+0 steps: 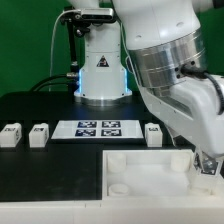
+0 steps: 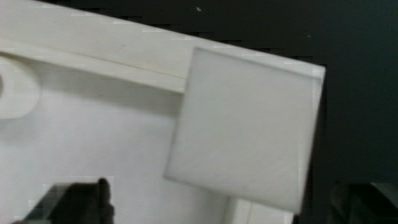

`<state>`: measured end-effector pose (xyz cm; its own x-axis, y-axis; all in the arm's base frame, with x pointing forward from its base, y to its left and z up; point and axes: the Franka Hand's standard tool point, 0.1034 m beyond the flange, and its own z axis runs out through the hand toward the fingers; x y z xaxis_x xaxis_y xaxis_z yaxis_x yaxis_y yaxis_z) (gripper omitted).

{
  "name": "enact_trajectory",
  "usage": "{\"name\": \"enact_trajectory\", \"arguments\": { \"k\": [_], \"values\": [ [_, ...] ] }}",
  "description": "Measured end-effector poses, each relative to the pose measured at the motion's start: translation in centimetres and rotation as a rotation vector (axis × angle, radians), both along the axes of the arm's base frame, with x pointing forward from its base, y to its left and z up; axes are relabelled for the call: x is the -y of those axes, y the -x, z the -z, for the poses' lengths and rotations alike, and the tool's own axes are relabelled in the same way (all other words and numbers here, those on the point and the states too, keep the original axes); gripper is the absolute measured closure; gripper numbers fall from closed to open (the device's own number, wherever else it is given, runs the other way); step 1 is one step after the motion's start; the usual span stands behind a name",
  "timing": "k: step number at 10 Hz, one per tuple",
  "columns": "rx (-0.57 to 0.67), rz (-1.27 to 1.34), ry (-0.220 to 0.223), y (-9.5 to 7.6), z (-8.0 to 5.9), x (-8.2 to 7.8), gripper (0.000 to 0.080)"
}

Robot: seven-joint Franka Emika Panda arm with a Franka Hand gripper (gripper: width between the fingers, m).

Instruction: Assemble one leg

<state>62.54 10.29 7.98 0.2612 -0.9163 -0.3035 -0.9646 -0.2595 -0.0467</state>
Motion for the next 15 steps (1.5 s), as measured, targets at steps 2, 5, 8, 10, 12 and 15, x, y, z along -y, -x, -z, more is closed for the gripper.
{"name": "enact_trajectory", "arguments": {
  "k": [2,5,8,10,12,15],
  "values": [
    [0.041,-0.264,0.017,0.2,-0.3,-0.5,0.0161],
    [0.111,-0.503,0.004,0.3,-0.2,-0.4,0.0150],
    [0.195,-0.902,0.022,0.6,-0.2,-1.0,0.0150],
    [0.255,-1.133,0.004,0.7,0.2,-0.9,0.0150],
    [0.303,-1.308,-0.003,1.0,0.6,-0.7,0.0150],
    [0.298,-1.266,0.010,0.9,0.8,-0.6,0.0260]
  ]
}}
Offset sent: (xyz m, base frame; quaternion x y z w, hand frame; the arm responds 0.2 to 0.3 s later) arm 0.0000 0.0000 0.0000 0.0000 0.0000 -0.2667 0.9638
